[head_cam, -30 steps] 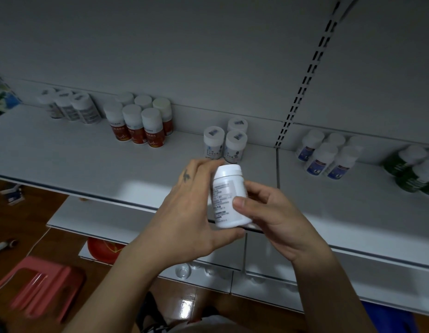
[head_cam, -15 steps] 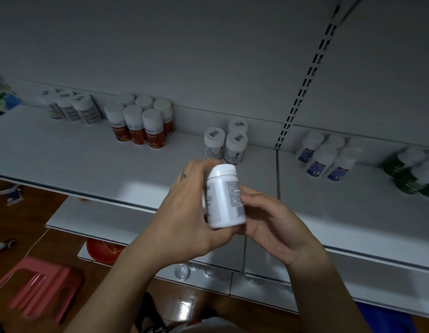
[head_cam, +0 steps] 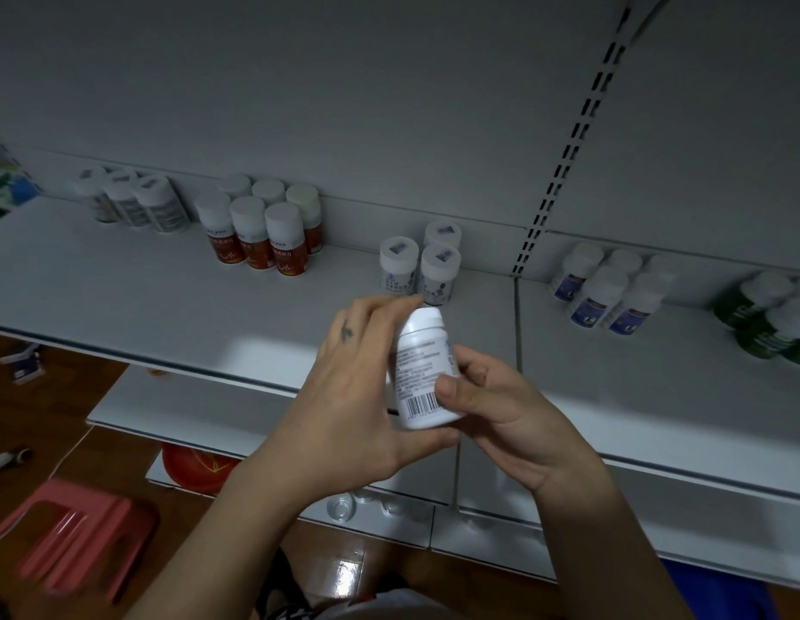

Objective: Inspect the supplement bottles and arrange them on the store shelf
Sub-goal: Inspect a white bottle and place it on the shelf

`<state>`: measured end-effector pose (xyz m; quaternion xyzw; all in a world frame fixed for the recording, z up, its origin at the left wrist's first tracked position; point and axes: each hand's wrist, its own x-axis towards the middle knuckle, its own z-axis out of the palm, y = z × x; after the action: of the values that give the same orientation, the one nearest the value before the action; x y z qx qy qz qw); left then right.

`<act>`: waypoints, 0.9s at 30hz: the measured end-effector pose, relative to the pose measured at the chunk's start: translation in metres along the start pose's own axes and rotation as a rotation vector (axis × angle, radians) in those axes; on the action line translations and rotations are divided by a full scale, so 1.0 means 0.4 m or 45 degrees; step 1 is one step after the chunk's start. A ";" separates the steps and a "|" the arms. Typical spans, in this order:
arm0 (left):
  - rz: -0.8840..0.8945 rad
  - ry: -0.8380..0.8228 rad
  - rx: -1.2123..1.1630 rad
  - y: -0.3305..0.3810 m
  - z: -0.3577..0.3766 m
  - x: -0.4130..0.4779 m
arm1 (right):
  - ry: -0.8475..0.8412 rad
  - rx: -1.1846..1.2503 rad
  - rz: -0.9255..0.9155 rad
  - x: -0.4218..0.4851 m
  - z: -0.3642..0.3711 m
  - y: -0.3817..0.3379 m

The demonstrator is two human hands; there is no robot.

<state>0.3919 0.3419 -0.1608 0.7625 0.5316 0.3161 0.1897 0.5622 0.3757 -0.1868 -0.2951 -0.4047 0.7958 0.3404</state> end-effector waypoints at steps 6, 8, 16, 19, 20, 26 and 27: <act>-0.009 0.050 -0.101 0.004 -0.002 -0.004 | -0.016 0.194 -0.005 -0.001 -0.006 -0.002; -0.040 0.034 -0.140 0.002 -0.006 -0.008 | -0.068 0.269 0.022 -0.001 -0.011 -0.005; -0.156 -0.071 -0.216 -0.011 0.000 -0.019 | -0.154 0.210 0.027 0.000 -0.019 0.003; -0.120 -0.080 -0.149 -0.012 0.000 -0.016 | -0.079 0.171 0.007 -0.004 -0.018 0.005; -0.097 -0.080 -0.120 -0.011 0.001 -0.014 | -0.061 0.159 0.009 -0.005 -0.017 0.005; -0.117 -0.131 -0.165 -0.008 -0.005 -0.016 | -0.069 0.187 -0.016 -0.007 -0.013 0.002; -0.124 -0.140 -0.189 -0.006 -0.007 -0.018 | -0.072 0.192 -0.025 -0.007 -0.012 0.001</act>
<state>0.3865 0.3361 -0.1623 0.7358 0.5319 0.3028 0.2898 0.5673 0.3755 -0.1888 -0.2422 -0.3561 0.8285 0.3579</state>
